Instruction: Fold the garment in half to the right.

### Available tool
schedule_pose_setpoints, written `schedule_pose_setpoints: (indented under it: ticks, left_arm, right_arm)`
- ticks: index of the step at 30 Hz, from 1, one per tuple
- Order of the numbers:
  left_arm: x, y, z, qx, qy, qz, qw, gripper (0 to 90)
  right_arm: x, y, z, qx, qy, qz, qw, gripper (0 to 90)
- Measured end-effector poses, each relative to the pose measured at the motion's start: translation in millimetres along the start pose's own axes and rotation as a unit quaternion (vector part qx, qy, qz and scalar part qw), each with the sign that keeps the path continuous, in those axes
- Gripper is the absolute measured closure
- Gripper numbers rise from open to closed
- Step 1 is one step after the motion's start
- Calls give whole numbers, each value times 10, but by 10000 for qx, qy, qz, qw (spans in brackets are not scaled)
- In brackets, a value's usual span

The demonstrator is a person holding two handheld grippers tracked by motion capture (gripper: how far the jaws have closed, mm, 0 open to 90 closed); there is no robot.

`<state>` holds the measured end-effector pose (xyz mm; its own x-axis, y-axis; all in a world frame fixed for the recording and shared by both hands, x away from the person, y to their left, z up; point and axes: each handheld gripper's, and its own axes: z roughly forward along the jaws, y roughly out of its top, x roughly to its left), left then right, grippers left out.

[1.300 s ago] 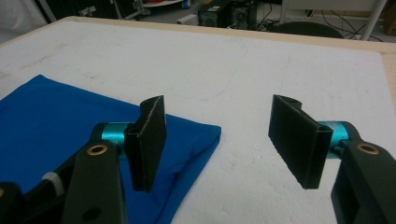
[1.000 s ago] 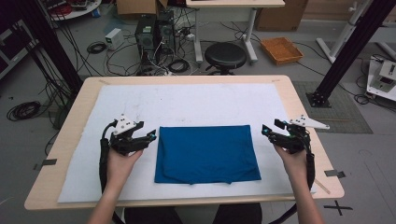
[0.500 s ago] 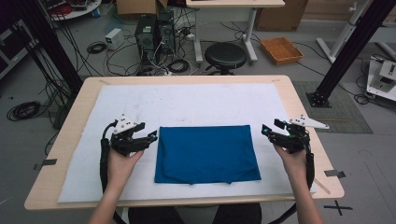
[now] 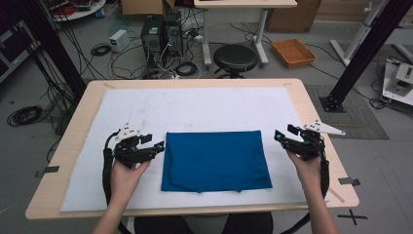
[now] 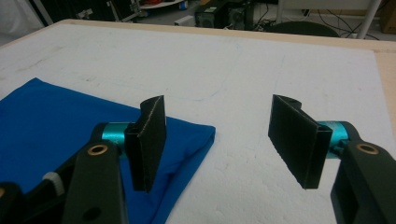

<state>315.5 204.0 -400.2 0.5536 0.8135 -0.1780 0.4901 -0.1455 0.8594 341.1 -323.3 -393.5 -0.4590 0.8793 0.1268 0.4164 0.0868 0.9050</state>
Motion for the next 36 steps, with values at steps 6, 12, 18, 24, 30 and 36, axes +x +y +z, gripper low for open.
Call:
schedule_pose_setpoints:
  ticks: [6, 12, 18, 24, 30, 36]
  left_arm:
    - [-48, -221, -141, 179, -92, -564, 9982, 417]
    - [-117, -522, -168, 448, -437, -1091, 9921, 436]
    - [-183, -684, -141, 621, -581, -1380, 9868, 457]
    - [-228, -697, -91, 668, -578, -1449, 9855, 472]
    - [-301, -701, -30, 723, -624, -1445, 9849, 473]
    - [-363, -691, 13, 743, -648, -1446, 9846, 486]
  right_arm:
    - [12, 6, -8, -19, -10, -22, 10000, 372]
    - [24, 0, 4, 10, -9, -18, 10000, 373]
    - [29, -2, 4, -1, -10, -32, 10000, 374]
    - [33, 1, -6, 5, -12, -35, 10000, 374]
    - [33, -4, -2, 8, -7, -49, 10000, 374]
    - [44, -1, -4, 0, 1, -62, 10000, 374]
